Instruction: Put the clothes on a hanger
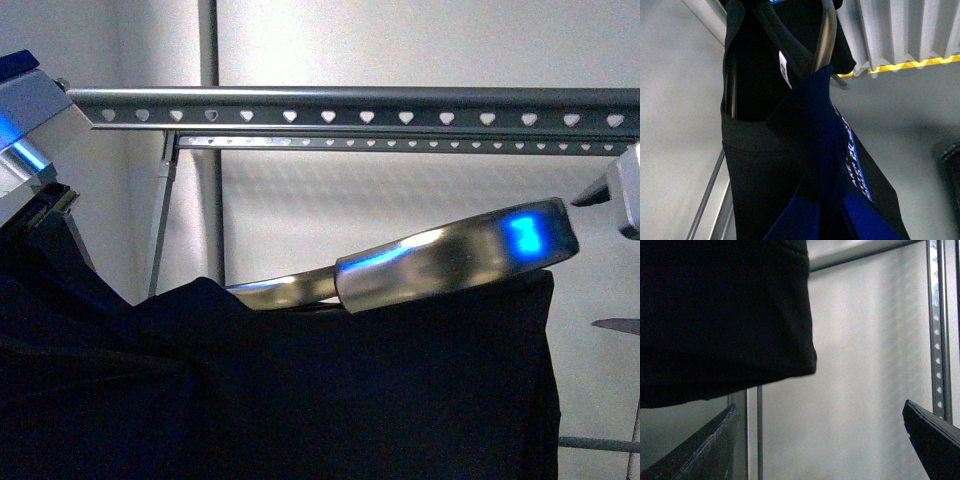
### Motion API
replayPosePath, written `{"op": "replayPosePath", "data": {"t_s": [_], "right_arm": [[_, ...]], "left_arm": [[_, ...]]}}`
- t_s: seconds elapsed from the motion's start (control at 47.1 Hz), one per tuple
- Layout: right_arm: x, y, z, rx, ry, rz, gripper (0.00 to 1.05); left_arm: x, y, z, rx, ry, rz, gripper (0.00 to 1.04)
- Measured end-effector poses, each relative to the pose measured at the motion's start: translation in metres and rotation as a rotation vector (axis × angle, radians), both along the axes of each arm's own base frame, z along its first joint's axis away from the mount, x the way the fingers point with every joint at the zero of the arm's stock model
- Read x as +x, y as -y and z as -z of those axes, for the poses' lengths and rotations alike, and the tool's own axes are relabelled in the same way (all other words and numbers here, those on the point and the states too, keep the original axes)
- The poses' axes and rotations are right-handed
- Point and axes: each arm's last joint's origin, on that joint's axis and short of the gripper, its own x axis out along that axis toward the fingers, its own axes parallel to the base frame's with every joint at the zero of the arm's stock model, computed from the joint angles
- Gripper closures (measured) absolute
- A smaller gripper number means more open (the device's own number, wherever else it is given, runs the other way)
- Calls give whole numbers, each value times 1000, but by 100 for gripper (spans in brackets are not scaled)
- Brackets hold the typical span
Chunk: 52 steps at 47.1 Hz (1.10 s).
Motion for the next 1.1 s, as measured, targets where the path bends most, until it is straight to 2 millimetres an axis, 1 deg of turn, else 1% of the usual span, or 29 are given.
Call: {"op": "replayPosePath", "data": {"t_s": [0.064, 0.212, 0.403, 0.446, 0.488, 0.594, 0.616, 0.679, 0.743, 0.764, 0.807, 0.87, 0.934, 0.955, 0.998, 1.04, 1.104], "right_arm": [[4, -17, 3, -12, -40, -48, 7], [5, -43, 7, -18, -75, -122, 7], [12, -60, 8, -15, -79, -157, 8], [13, -62, 9, -13, -78, -156, 11], [15, -64, 11, -10, -78, -158, 18], [18, -66, 14, -2, -82, -157, 31], [18, -66, 14, -2, -81, -156, 36], [19, -66, 14, 2, -75, -154, 47], [19, -65, 14, 4, -70, -152, 54], [19, -65, 15, 7, -65, -152, 59], [20, -63, 16, 17, -65, -153, 66], [19, -62, 18, 30, -69, -152, 73], [19, -59, 20, 48, -76, -152, 84], [19, -57, 22, 53, -79, -152, 89], [18, -55, 25, 54, -84, -154, 94], [16, -53, 28, 58, -94, -159, 97], [14, -50, 34, 56, -107, -156, 99]], "left_arm": [[0, 0, 0, 0, 0, 0, 101], [0, 0, 0, 0, 0, 0, 101], [0, 0, 0, 0, 0, 0, 101], [0, 0, 0, 0, 0, 0, 101], [0, 0, 0, 0, 0, 0, 101], [0, 0, 0, 0, 0, 0, 101], [0, 0, 0, 0, 0, 0, 101], [0, 0, 0, 0, 0, 0, 101], [0, 0, 0, 0, 0, 0, 101], [0, 0, 0, 0, 0, -1, 101], [0, 0, 0, 0, 0, 0, 101], [0, 0, 0, 0, 0, 0, 101], [0, 0, 0, 0, 0, 0, 101], [0, 0, 0, 0, 0, 0, 101], [0, 0, 0, 1, 0, -1, 101], [0, 0, 0, 1, 0, 0, 97], [0, 0, 0, -3, 5, 4, 88]]}}
